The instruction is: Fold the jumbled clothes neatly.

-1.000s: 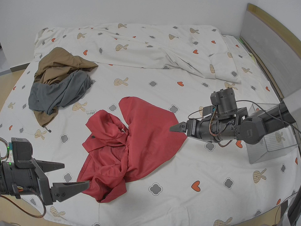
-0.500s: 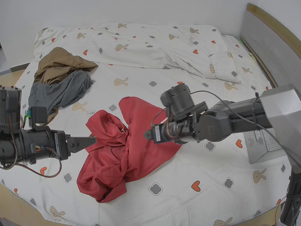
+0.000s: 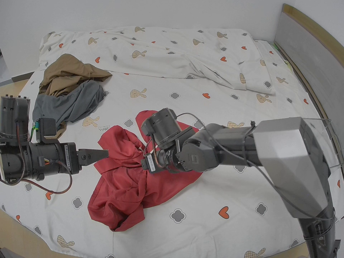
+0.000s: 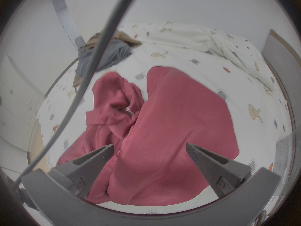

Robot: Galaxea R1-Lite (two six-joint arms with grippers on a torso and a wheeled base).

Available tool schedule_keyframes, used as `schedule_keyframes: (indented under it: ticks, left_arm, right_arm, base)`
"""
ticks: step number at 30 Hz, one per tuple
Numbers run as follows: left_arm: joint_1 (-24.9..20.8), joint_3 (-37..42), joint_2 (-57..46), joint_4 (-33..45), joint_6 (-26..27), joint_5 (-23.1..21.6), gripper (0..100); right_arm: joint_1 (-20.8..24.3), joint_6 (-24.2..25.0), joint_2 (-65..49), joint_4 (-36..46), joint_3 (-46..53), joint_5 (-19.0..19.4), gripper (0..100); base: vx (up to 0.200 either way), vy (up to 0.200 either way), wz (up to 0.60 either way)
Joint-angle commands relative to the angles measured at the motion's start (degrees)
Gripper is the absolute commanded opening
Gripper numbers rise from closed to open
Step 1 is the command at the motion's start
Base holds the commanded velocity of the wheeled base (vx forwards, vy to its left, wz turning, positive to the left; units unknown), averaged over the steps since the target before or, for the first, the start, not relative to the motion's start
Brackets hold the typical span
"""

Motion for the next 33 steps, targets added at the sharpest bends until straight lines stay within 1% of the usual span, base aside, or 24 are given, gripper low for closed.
schedule_keyframes:
  ticks: [1,4,6,7,9,10,13,14,18,21,23,24,27,29,33]
  left_arm:
    - [0.2,0.2,0.3,0.0,0.1,-0.1,100]
    - [0.2,0.2,0.3,0.0,0.1,-0.1,100]
    - [0.2,0.3,0.3,0.0,0.1,-0.1,100]
    - [0.2,0.3,0.3,0.0,0.1,-0.2,100]
    - [0.2,0.4,0.3,0.0,0.1,-0.2,100]
    - [0.2,0.4,0.6,0.0,0.1,-0.1,100]
    - [0.2,0.4,0.9,0.0,0.1,-0.2,100]
    - [0.2,0.4,0.9,0.0,0.1,-0.2,100]
    - [0.2,0.6,2.0,0.0,0.2,-0.2,100]
    - [0.2,0.8,2.6,0.0,0.3,-0.3,100]
    - [0.1,0.8,3.7,0.0,0.3,-0.3,100]
    - [0.1,0.8,3.9,0.0,0.3,-0.3,100]
    - [0.1,0.9,6.8,0.0,0.7,-0.2,100]
    - [0.0,0.9,9.1,0.0,0.9,-0.2,100]
    - [-0.6,1.1,13.4,-0.8,0.9,-0.1,100]
  right_arm:
    - [1.1,0.0,4.7,1.9,-1.6,-0.2,100]
    - [1.1,0.2,6.4,3.3,-1.6,-0.5,100]
    - [0.3,0.3,8.0,4.5,-1.6,-2.7,100]
    - [-0.1,0.4,8.6,4.8,-1.6,-3.6,0]
    - [-0.5,0.5,8.8,4.9,-1.6,-3.8,0]
    - [-1.6,1.0,8.7,5.0,-1.6,-3.8,0]
    - [-2.9,3.4,7.3,5.1,-1.6,-3.8,0]
    - [-2.9,3.4,7.3,5.1,-1.6,-3.8,0]
    - [-5.0,6.8,-2.4,8.4,-1.6,-3.5,0]
    - [-5.7,7.7,-7.2,9.8,-1.6,-3.2,0]
    - [-5.9,8.6,-13.0,10.7,-1.0,-1.3,0]
    - [-5.9,8.8,-14.0,10.7,0.0,-0.8,0]
    - [-5.3,10.2,-20.1,10.6,8.0,3.2,0]
    - [-5.1,10.1,-21.5,10.5,11.6,3.7,0]
    - [-4.7,10.1,-21.0,10.4,15.1,3.6,0]
  base:
    - [0.000,0.000,0.00]
    - [0.000,0.000,0.00]
    - [0.000,0.000,0.00]
    - [0.000,0.000,0.00]
    - [0.000,0.000,0.00]
    - [0.000,0.000,0.00]
    - [0.000,0.000,0.00]
    - [0.000,0.000,0.00]
    - [0.000,0.000,0.00]
    - [0.000,0.000,0.00]
    - [0.000,0.000,0.00]
    - [0.000,0.000,0.00]
    - [0.000,0.000,0.00]
    - [0.000,0.000,0.00]
    - [0.000,0.000,0.00]
